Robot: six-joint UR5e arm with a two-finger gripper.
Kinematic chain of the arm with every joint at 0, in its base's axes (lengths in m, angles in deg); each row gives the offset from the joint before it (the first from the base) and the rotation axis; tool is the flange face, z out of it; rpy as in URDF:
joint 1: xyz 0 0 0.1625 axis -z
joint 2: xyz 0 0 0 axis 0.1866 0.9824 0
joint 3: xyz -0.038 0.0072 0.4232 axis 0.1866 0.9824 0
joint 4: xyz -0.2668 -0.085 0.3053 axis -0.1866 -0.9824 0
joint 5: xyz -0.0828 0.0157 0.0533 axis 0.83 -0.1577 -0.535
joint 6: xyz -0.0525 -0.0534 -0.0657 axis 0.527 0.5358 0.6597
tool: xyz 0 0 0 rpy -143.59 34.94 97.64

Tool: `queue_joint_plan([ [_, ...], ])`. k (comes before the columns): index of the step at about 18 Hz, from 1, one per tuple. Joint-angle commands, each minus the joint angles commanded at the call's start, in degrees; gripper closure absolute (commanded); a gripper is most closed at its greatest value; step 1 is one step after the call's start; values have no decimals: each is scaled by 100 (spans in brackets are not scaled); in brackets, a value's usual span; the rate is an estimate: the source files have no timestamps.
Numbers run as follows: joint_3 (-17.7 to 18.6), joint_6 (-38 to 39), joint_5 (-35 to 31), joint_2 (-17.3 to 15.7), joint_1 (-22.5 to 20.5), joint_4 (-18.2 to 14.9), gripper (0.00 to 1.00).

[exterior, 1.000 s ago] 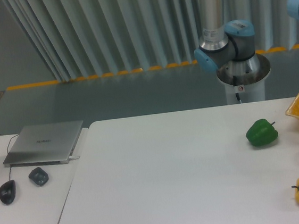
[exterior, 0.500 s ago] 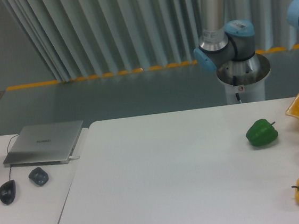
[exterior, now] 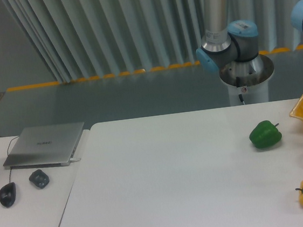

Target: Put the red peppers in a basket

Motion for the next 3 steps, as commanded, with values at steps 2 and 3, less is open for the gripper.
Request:
queue_joint_plan([
  [2,0,0,-9,-9,-9,0,0],
  [3,0,0,-9,0,0,0,0],
])
